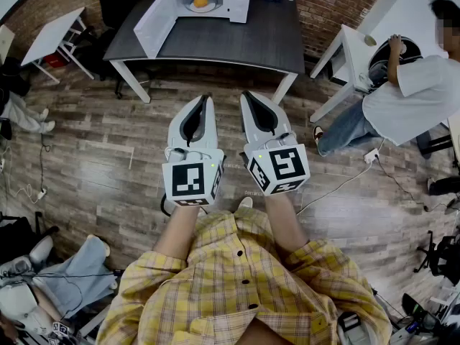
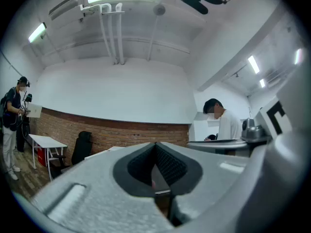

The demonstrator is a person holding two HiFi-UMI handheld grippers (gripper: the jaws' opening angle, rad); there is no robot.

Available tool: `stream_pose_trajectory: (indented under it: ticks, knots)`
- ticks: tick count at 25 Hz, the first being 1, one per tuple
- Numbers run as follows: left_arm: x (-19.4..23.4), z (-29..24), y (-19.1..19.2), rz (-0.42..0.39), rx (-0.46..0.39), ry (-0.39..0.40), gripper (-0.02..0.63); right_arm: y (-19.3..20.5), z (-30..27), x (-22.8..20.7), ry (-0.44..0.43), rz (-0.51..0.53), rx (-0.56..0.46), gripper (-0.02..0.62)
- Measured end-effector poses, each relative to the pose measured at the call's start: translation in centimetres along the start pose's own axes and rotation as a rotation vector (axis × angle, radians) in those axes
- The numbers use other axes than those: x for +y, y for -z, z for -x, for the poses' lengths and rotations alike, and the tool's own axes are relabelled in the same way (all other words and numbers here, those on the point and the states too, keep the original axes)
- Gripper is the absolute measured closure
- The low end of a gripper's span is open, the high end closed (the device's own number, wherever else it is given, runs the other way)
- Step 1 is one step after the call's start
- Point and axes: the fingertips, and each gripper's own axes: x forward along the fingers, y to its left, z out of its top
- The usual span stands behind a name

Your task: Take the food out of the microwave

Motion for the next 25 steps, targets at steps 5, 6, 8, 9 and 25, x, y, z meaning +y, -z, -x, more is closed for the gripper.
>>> stream_pose_trajectory:
  ticks: [5, 6, 8, 9, 25]
  knots:
    - [-0.4, -0.1, 0.1, 0.0, 0.0, -0.01, 0.601, 0.2, 0.2, -0.3, -0.01, 0.02, 0.006, 0.591]
    - [-0.6, -0.3, 0.2, -0.001, 0.002, -0.013, 0.601, 0.2, 0.2, -0.5, -0.013, 0.019, 0.004, 0.591]
    - [-1.0, -0.7, 0.4, -0.006, 0.006, -0.019, 0.601, 0.2, 0.2, -1.2, -0.017, 0.014, -0.001, 0.591]
    - [-1.2, -0.9, 0.5, -0.007, 0.009, -0.023, 0.601, 0.3, 0.3, -1.6, -0.018, 0.011, -0.001, 0.591]
    - [-5.9, -2.1, 2.2, -0.019, 0.033, -0.146, 0.601, 0.8, 2.7, -6.2, -0.092, -0.039, -0.014, 0.589]
